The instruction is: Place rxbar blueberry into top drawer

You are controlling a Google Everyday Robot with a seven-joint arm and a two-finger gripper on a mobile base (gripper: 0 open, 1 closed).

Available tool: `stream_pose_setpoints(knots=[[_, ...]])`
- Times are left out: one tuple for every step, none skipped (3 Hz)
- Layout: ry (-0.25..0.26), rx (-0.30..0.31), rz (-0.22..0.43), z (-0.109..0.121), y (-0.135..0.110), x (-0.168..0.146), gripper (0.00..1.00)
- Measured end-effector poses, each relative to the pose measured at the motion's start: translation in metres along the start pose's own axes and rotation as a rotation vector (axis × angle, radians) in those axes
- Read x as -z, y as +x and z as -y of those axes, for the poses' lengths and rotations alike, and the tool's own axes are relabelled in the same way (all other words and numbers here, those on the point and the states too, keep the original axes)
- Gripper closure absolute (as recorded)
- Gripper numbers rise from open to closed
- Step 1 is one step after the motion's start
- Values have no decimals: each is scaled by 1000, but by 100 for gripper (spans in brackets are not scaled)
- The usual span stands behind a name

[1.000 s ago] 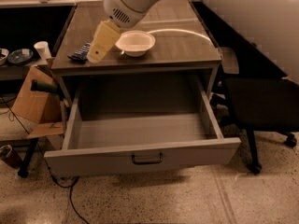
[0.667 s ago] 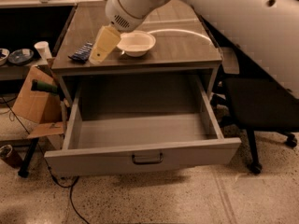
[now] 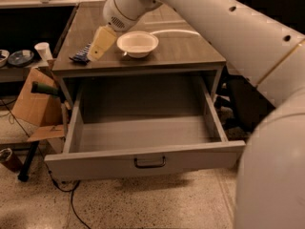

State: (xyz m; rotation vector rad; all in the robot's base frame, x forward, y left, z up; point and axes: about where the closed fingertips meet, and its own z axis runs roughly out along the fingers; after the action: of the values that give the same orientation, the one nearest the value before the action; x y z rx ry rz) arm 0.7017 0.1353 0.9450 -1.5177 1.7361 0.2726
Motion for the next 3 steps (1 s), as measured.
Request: stream_pose_setpoints(knots=[[-78, 6, 40, 10, -26, -74, 0], [-78, 6, 40, 11, -26, -74, 0], [-73, -6, 59, 12, -22, -80, 0]])
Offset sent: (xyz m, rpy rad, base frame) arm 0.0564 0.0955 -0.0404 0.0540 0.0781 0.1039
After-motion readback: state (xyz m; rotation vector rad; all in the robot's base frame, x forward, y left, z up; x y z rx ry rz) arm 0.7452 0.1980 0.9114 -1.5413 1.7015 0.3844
